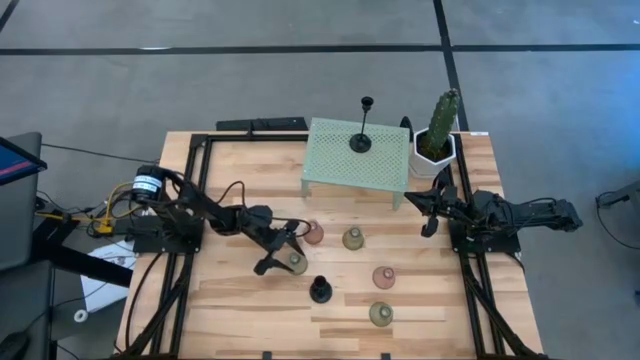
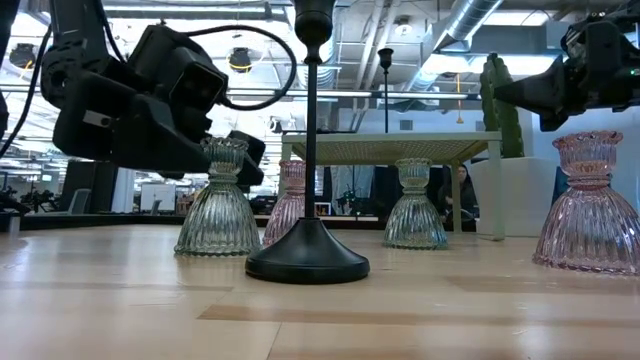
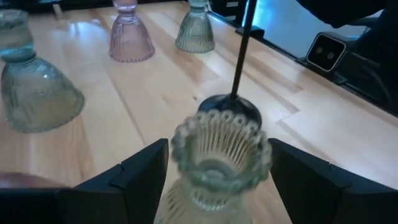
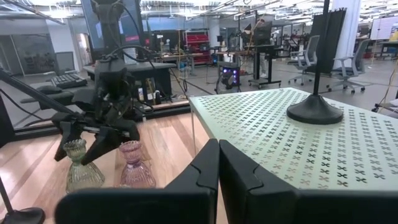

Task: Pick & Place candle stick holders
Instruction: Put the middle green glass candle holder on the shelf

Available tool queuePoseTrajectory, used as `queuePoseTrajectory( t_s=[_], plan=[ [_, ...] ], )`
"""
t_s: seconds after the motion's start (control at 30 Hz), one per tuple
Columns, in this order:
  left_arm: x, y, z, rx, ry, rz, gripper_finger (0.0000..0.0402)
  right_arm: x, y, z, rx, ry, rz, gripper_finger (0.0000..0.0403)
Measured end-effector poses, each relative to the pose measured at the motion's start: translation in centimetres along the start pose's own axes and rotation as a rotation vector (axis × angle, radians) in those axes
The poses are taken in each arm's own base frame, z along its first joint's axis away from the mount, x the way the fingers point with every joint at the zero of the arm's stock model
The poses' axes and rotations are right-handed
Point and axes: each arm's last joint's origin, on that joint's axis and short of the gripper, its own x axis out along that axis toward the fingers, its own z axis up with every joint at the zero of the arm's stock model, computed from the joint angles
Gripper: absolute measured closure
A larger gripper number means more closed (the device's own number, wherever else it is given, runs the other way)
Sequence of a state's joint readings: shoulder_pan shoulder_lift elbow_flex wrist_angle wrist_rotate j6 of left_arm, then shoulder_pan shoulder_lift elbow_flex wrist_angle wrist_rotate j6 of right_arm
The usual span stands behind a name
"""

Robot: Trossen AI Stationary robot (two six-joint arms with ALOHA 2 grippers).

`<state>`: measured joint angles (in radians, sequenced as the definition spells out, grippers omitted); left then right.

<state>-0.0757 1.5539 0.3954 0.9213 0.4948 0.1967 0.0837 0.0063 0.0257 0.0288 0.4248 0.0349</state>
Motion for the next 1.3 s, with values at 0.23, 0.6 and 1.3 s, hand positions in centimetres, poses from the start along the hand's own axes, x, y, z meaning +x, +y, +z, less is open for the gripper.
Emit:
queuePoseTrajectory(
  t_s=[0.23, 0.6, 1.3],
  plan=[
    [0.3, -0.2, 0.3, -0.015, -0.003, 0.021, 0.0145, 0.0, 0.0, 0.0, -0.001, 0.001, 0.000, 0.0403],
    [0.3, 0.0, 0.3, -0.041, 0.004, 0.068, 0.0266, 0.0, 0.0, 0.0, -0.001, 0.002, 0.000, 0.0403],
    [-1.9, -0.2, 2.0, -0.251, 0.088, 0.265, 0.0269, 0.0, 0.0, -0.1, -0.006, 0.014, 0.000, 0.0403]
  ],
)
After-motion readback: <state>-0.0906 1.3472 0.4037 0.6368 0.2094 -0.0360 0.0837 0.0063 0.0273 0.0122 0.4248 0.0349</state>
